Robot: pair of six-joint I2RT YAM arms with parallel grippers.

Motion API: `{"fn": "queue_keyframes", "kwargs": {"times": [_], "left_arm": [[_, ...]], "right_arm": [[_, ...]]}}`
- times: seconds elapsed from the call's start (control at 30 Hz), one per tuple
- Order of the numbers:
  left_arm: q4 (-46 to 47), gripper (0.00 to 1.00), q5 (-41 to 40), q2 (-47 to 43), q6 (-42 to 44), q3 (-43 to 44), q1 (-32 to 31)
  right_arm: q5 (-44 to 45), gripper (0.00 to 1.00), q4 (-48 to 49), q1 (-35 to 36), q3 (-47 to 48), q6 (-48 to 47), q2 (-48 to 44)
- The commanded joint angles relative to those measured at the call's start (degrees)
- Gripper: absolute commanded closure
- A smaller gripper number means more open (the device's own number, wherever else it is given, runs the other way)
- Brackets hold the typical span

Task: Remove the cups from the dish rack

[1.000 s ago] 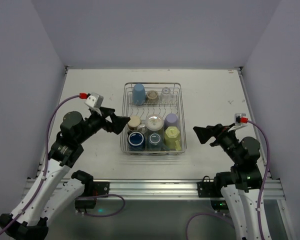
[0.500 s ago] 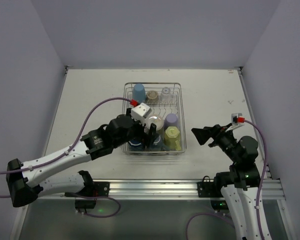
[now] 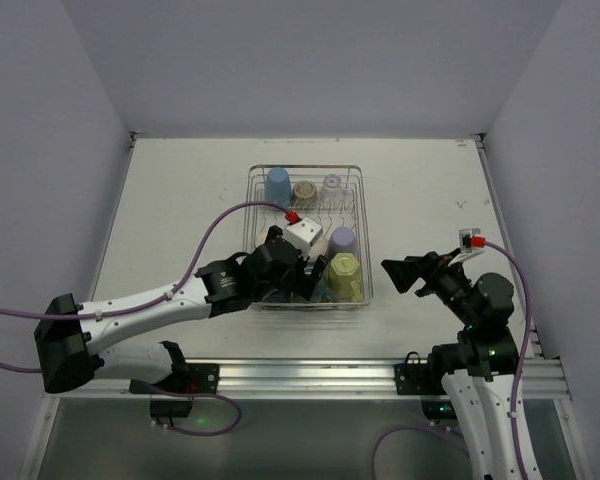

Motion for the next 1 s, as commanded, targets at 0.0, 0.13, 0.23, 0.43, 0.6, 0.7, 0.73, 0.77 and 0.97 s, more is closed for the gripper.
{"fn": "queue_keyframes", "kwargs": {"times": [0.0,0.13,0.23,0.43,0.6,0.7,0.73,0.77,0.97], "left_arm": [[4.1,0.07,-1.5,0.5,-4.0,-0.7,-0.9],[5.3,0.09,-2.1,1.3,-8.3,-1.8,-1.6],[5.9,0.1,-3.0,1.9,-10.6,-2.3,-2.0],[5.9,0.1,-6.9,3.6,-12.7,-2.5,-2.6],[6.4,0.09,-7.9,6.0,-13.0,-2.6,-2.6],[6.5,0.09,-8.1,6.9,-13.4,-2.8,-2.7],[6.6,0.09,-8.2,7.1,-13.6,-2.9,-2.8],[6.8,0.1,-8.2,7.4,-13.7,-2.9,-2.8],[8.1,0.11,-8.7,9.0,-13.9,-3.1,-3.0]], "right_arm": [[-1.9,0.12,0.6,-0.1,-0.2,-0.3,0.1],[-2.4,0.13,0.7,-0.1,-0.4,-0.2,0.4],[-2.8,0.13,0.6,-0.2,-0.6,-0.1,0.4],[-3.2,0.13,0.7,-0.2,-0.6,0.1,0.5],[-3.5,0.13,0.8,-0.2,-0.8,0.2,0.6],[-3.4,0.13,0.8,-0.1,-1.1,0.1,0.6],[-3.5,0.13,0.8,-0.2,-1.2,0.0,0.5],[-3.4,0.13,0.9,-0.2,-1.3,0.0,0.5],[-3.4,0.13,0.8,-0.2,-1.4,-0.1,0.4]]}}
